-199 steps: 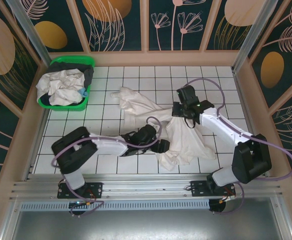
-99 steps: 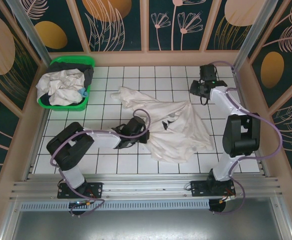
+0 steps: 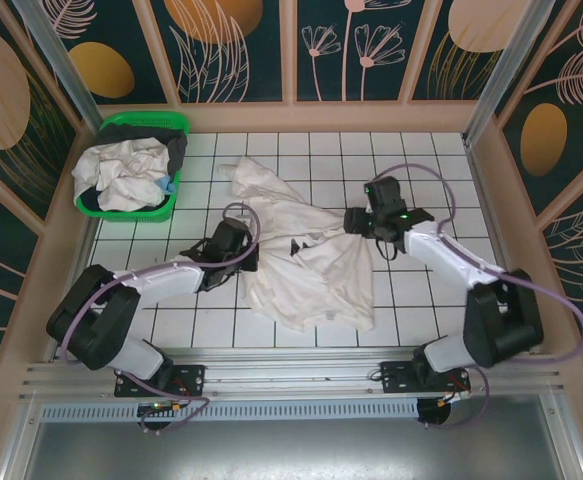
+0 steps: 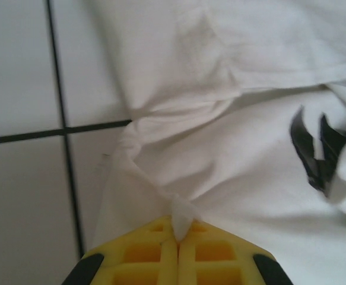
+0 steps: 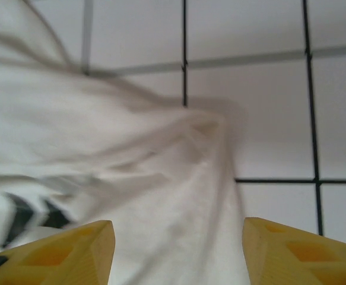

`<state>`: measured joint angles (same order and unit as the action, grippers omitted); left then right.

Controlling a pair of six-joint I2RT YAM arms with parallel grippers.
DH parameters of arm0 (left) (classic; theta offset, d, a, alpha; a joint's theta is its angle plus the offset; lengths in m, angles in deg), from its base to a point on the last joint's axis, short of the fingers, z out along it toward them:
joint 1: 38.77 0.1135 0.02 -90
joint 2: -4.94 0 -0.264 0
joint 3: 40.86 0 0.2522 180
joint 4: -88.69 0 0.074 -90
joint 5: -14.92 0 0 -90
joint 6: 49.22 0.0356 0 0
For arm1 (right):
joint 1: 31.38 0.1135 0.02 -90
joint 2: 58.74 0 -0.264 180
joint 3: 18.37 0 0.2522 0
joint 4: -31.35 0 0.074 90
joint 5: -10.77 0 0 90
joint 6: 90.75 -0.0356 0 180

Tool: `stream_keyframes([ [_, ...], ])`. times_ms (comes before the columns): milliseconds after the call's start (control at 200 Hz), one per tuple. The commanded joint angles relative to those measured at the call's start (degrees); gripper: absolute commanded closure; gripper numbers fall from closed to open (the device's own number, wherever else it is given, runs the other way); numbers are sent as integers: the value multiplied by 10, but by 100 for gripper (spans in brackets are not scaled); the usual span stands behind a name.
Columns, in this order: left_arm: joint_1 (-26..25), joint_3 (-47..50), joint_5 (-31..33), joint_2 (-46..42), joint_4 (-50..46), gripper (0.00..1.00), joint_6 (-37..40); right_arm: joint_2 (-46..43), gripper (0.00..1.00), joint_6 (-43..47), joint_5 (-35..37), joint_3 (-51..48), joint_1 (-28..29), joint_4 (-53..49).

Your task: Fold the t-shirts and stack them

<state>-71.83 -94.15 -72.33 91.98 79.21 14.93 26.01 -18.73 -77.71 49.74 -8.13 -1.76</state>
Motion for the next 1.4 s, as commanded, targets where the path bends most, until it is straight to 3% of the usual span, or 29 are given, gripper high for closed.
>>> stream_keyframes([
  [0, 47, -50, -13, 51, -9, 100, 60, 63, 43, -17, -19, -21, 4, 51],
  [130, 82, -175, -45, 173, -31, 100, 89, 118, 49, -41, -18, -35, 47, 67],
  [190, 82, -263, -65, 243, -58, 100, 100, 119, 57, -70, -30, -54, 77, 85],
  [340, 82, -482, -139, 389, -104, 100, 102, 99, 69, -154, -25, -81, 201, 108],
  [470, 77, -694, -228, 502, -158, 100, 99, 79, 68, -189, -65, -66, 278, 132],
  [545, 74, -788, -251, 535, -205, 100, 104, 55, 67, -188, -29, -34, 290, 75],
  [586, 74, -808, -245, 529, -225, 93, 113, 25, 64, -182, -10, -29, 285, 53],
  [681, 77, -772, -204, 464, -232, 70, 135, -48, 55, -159, 4, -32, 236, 27],
  [801, 92, -645, -165, 336, -209, 59, 142, -79, 52, -123, 26, -21, 145, 35],
  [931, 94, -466, -143, 217, -156, 52, 159, 2, 44, -74, 13, 47, 84, 66],
  [1041, 94, -382, -149, 200, -156, 52, 167, 117, 42, -49, 23, 141, 33, 59],
  [1221, 94, -316, -188, 240, -129, 55, 159, 305, 41, -2, 37, 310, 1, 16],
  [1336, 94, -302, -197, 256, -129, 65, 159, 370, 52, 4, 26, 377, -4, -22],
  [1396, 95, -291, -192, 251, -127, 76, 161, 376, 64, 3, 35, 383, -5, -34],
])
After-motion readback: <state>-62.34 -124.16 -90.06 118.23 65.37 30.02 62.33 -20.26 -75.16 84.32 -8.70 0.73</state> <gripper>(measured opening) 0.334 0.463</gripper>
